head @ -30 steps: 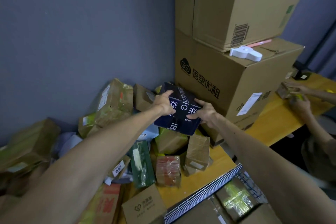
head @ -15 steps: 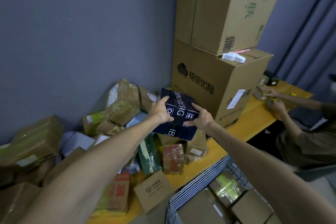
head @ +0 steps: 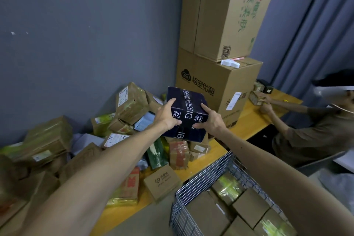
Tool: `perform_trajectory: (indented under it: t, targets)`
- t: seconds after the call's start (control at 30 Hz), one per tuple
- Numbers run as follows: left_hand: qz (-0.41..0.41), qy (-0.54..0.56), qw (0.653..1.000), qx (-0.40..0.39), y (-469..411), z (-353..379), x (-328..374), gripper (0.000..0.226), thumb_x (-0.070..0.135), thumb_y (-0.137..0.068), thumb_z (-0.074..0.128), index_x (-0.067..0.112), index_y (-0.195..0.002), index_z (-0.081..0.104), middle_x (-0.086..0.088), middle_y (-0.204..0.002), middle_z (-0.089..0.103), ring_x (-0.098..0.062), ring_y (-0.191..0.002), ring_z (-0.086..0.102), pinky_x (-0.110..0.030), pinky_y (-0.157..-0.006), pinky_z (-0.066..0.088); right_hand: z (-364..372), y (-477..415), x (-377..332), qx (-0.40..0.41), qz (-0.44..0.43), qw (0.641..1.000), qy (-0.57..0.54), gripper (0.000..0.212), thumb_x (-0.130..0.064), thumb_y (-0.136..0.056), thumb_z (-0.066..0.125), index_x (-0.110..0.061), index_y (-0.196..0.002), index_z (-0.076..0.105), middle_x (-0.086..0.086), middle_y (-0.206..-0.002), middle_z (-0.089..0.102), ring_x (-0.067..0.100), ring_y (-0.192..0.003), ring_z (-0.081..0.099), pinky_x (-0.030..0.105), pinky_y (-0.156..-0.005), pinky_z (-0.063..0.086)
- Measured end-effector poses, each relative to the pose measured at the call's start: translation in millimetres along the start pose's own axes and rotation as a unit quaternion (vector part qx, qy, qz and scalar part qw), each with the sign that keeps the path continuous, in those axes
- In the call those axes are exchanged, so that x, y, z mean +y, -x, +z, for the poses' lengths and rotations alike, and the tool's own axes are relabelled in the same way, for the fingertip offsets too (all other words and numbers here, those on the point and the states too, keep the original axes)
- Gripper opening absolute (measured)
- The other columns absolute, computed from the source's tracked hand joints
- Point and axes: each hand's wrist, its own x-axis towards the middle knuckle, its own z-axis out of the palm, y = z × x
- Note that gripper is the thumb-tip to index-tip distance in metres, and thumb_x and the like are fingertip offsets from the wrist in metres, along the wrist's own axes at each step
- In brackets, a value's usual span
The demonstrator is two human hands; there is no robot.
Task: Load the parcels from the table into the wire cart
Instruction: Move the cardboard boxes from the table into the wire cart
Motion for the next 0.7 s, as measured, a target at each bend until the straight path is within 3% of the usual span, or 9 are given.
perform_trajectory:
  t: [0.33, 0.5, 0.7]
  targets:
    - [0.034, -0.014, 0.999, 0.035, 62, 44, 36, 0.098, 0.013, -0.075, 0.085, 0.032, -0.153, 0.029, -0.004, -0.143, 0.051, -0.026, -0.131, 0.047, -0.043, -0.108, 0.043, -42, 63, 34, 0.021, -0.032, 0.999, -0.024, 0.105, -0.008, -0.074, 0.084, -0.020, -0.157, 0.021, 0.010, -0.143, 0.050, 0.024, -0.130, 0.049, 0.030, -0.107, 0.037]
    - [0.032, -0.038, 0.998, 0.041, 104, 84, 55, 0.099, 0.014, -0.075, 0.085, 0.028, -0.155, 0.028, -0.006, -0.140, 0.052, -0.025, -0.128, 0.049, -0.034, -0.104, 0.041, -68, 102, 70, 0.014, -0.035, 0.999, -0.014, 0.104, -0.008, -0.075, 0.084, -0.021, -0.157, 0.021, 0.008, -0.143, 0.052, 0.023, -0.130, 0.049, 0.028, -0.105, 0.036]
    - [0.032, -0.043, 0.998, 0.021, 146, 130, 79, 0.102, 0.017, -0.074, 0.086, 0.031, -0.155, 0.026, -0.002, -0.139, 0.054, -0.025, -0.125, 0.053, -0.039, -0.103, 0.045, -98, 155, 109, 0.030, -0.019, 0.999, -0.002, 0.104, -0.008, -0.076, 0.083, -0.019, -0.157, 0.019, 0.010, -0.145, 0.050, 0.025, -0.131, 0.048, 0.029, -0.107, 0.036]
